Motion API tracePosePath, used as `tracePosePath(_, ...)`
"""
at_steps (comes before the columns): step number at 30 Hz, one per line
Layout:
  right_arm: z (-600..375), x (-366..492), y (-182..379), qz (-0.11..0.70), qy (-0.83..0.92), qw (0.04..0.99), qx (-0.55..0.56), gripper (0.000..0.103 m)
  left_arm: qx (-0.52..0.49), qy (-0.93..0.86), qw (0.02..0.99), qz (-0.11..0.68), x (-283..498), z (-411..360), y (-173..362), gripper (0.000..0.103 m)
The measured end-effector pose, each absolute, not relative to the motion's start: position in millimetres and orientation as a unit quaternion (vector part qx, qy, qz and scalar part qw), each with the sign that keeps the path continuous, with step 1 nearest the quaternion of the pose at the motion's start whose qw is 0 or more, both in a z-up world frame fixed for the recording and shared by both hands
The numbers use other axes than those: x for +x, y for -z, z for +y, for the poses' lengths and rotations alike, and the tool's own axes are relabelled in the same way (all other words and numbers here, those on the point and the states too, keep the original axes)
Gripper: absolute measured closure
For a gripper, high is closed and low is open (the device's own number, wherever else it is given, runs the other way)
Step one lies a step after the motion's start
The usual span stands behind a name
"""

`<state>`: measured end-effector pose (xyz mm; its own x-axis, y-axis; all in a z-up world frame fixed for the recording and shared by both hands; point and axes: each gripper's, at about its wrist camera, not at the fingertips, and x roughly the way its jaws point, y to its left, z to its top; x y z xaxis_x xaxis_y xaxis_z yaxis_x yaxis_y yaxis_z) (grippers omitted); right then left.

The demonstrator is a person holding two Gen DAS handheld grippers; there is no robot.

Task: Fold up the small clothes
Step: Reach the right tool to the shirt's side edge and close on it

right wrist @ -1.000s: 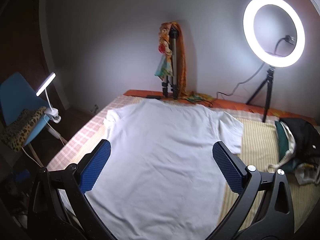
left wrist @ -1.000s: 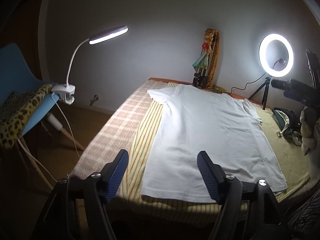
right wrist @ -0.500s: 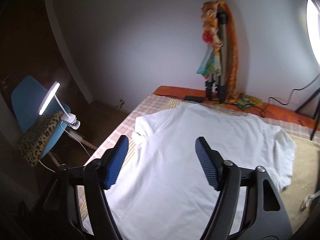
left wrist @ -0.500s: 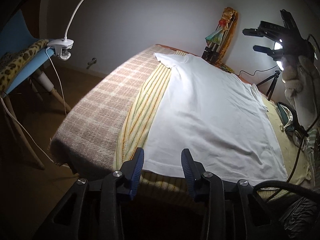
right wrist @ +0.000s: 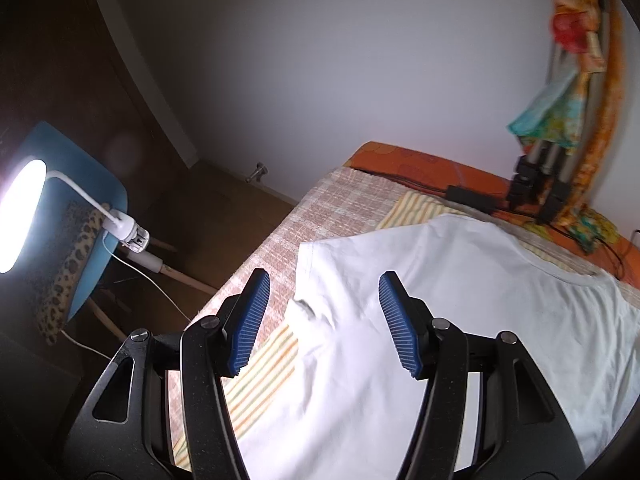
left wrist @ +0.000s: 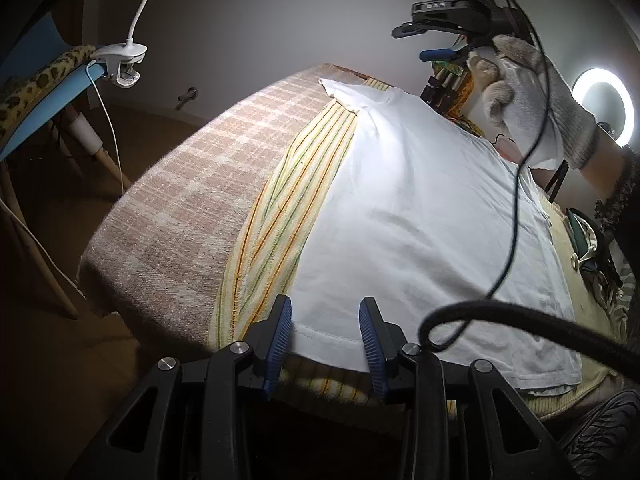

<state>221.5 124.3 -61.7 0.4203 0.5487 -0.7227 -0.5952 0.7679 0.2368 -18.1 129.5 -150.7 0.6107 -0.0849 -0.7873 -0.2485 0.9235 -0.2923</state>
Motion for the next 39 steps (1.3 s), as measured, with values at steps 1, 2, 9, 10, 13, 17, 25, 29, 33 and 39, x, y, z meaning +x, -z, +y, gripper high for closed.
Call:
tracePosePath(1, 131.5, 226.4, 66.4, 0.422, -0.341, 0.84, -0.029, 0.043, -0.189, -0.047, 0.876, 0.44, -17.1, 128.9, 151.5, 0.068)
tracePosePath(2, 140.4, 231.0, 72.2, 0.425, -0.343, 0.837, -0.031, 0.043, -0.187, -0.048, 0.876, 0.442, -16.0, 128.0, 152.4, 0.069)
tracePosePath(9, 197.9, 254.1, 112.0, 0.447, -0.35, 0.821, -0.052, 0.043, -0.2, -0.046, 0.867, 0.454, -10.0, 129.0, 162.6, 0.071)
tracePosePath(10, 207.1, 256.1, 118.0, 0.45, -0.35, 0.819, -0.061, 0.043, -0.202, -0.047, 0.867, 0.453, -9.7, 129.9, 163.0, 0.072)
tracePosePath(13, 226.4, 262.2, 131.6, 0.454, -0.339, 0.819, -0.089, 0.043, -0.209, -0.047, 0.866, 0.452, -8.6, 132.0, 164.4, 0.072)
tracePosePath(17, 240.0, 271.8, 144.9, 0.46, -0.312, 0.822, -0.124, 0.044, -0.212, -0.047, 0.866, 0.45, -7.7, 132.9, 164.9, 0.073)
tracePosePath(25, 246.7, 282.3, 159.5, 0.467, -0.283, 0.822, -0.158, 0.054, -0.206, -0.049, 0.868, 0.449, -5.6, 131.0, 164.4, 0.08)
tracePosePath(29, 247.6, 284.2, 164.2, 0.468, -0.279, 0.821, -0.168, 0.057, -0.209, -0.055, 0.867, 0.449, -5.1, 133.6, 165.5, 0.089)
tracePosePath(33, 251.6, 286.3, 163.5, 0.465, -0.275, 0.823, -0.177, 0.063, -0.21, -0.058, 0.867, 0.449, -5.9, 135.3, 166.0, 0.092)
tracePosePath(39, 252.6, 286.0, 160.8, 0.463, -0.276, 0.821, -0.188, 0.081, -0.189, -0.057, 0.873, 0.446, -5.4, 128.3, 164.8, 0.07)
